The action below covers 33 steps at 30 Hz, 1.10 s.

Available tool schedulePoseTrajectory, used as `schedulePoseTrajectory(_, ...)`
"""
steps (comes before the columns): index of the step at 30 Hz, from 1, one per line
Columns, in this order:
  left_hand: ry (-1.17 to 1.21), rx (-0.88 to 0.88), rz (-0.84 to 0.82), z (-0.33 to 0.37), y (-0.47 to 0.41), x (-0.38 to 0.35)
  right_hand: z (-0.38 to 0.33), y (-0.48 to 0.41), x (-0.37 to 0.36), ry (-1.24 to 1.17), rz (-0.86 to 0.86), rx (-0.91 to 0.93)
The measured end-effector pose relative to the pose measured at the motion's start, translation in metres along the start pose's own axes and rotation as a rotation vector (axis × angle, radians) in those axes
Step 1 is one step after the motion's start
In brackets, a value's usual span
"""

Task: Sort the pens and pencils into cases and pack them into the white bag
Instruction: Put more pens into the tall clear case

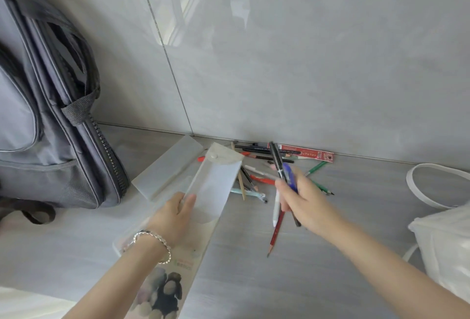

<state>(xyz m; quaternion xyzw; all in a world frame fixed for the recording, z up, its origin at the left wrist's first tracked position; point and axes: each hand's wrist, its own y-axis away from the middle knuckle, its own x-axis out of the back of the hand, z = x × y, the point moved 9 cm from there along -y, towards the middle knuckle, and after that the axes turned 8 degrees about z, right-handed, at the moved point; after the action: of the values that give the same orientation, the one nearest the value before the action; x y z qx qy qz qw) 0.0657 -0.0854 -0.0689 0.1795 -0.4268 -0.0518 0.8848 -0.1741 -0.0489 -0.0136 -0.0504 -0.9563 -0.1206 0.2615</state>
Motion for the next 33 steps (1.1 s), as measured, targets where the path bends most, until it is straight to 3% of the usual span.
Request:
schedulePoseTrajectory(4, -0.008, -0.072, -0.074, 0.023, 0.015, -0.022, -0.027, 0.002, 0.015, -0.946, 0.259, -0.055)
schedulePoseTrajectory(6, 0.003, -0.114, -0.101, 0.035, 0.024, -0.032, -0.031, 0.001, 0.007, -1.132, 0.331, -0.062)
schedulePoseTrajectory(10, 0.055, -0.194, -0.051, 0.056, 0.033, -0.035, -0.024, 0.006, -0.029, -0.978, 0.309, -0.073)
schedulePoseTrajectory(14, 0.067, -0.209, -0.022, 0.060, 0.033, -0.031, -0.014, 0.008, -0.023, -0.700, 0.396, 0.060)
schedulePoseTrajectory(18, 0.068, -0.230, -0.012, 0.063, 0.033, -0.033, -0.029, 0.008, -0.023, -0.110, 0.351, 0.324)
schedulePoseTrajectory(21, 0.075, -0.224, -0.010, 0.063, 0.032, -0.035, -0.025, 0.006, -0.035, 0.208, 0.231, 0.401)
schedulePoseTrajectory(24, 0.100, -0.181, 0.018, 0.061, 0.025, -0.033, -0.025, 0.003, -0.047, 0.629, 0.226, 0.581)
schedulePoseTrajectory(25, 0.103, -0.160, 0.031, 0.061, 0.021, -0.032, -0.026, 0.000, -0.048, 0.645, 0.186, 0.614)
schedulePoseTrajectory(27, 0.115, -0.115, 0.059, 0.055, 0.010, -0.029, -0.029, -0.007, -0.040, 0.440, 0.142, 0.630)
schedulePoseTrajectory(30, 0.142, -0.072, 0.116, 0.044, -0.005, -0.019, -0.017, -0.027, 0.008, 0.152, 0.370, 0.463)
schedulePoseTrajectory(32, 0.152, -0.067, 0.161, 0.038, -0.012, -0.010, 0.021, -0.048, 0.025, 0.259, 0.394, 0.220)
schedulePoseTrajectory(33, 0.155, -0.062, 0.185, 0.034, -0.015, -0.006, 0.043, -0.057, 0.021, 0.380, 0.304, 0.110)
